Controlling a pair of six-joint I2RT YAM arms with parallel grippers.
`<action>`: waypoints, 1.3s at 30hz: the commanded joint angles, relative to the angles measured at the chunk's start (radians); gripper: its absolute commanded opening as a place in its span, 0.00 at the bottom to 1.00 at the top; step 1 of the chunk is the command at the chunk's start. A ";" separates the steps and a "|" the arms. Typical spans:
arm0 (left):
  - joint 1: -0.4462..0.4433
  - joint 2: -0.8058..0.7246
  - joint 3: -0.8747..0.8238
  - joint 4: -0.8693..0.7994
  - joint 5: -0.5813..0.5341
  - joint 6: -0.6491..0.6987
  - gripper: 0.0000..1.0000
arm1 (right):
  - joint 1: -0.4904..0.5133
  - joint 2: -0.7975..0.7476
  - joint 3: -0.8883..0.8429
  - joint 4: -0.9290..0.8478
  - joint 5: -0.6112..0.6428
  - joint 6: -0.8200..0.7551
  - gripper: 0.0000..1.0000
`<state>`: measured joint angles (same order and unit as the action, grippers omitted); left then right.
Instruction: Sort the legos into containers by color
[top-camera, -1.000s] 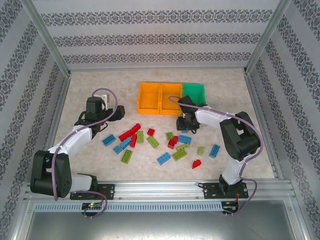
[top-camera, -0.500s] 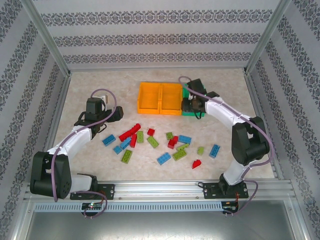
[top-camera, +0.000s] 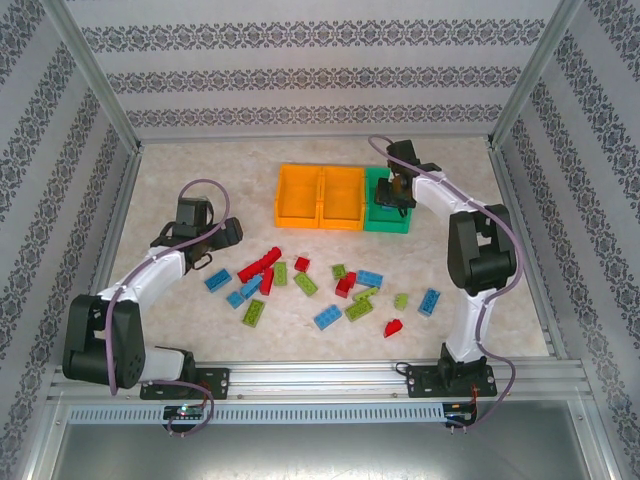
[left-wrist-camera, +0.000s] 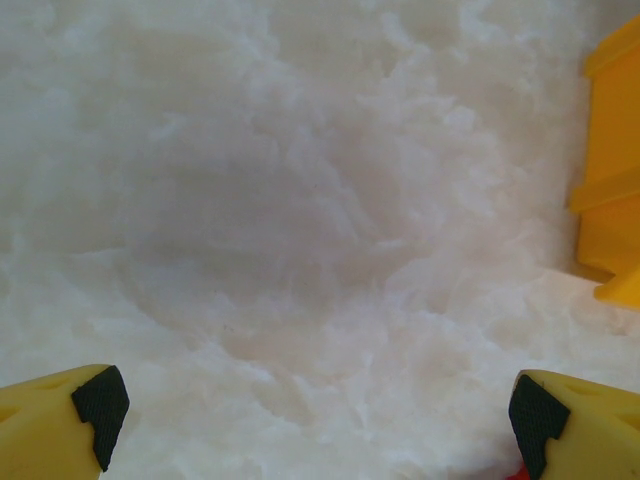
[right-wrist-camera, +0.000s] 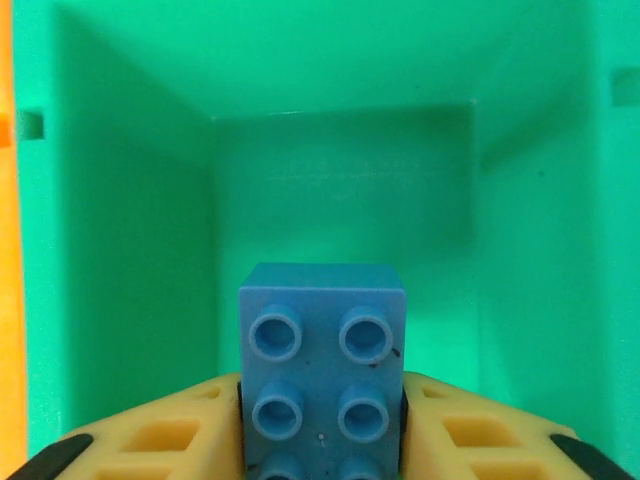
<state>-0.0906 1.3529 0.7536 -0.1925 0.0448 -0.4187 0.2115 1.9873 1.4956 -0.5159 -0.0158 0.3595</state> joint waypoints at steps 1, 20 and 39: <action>-0.010 0.019 0.018 -0.073 0.009 -0.067 1.00 | -0.003 0.012 0.044 -0.033 0.017 -0.023 0.42; -0.254 0.014 0.096 -0.185 0.094 0.022 0.97 | 0.030 -0.074 -0.049 0.026 -0.017 -0.008 0.72; -0.296 0.345 0.267 -0.226 0.167 0.340 0.80 | -0.006 -0.171 -0.116 0.045 -0.025 0.001 0.75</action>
<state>-0.3843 1.6775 0.9962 -0.3889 0.2100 -0.1265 0.2180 1.8530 1.3964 -0.4751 -0.0360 0.3454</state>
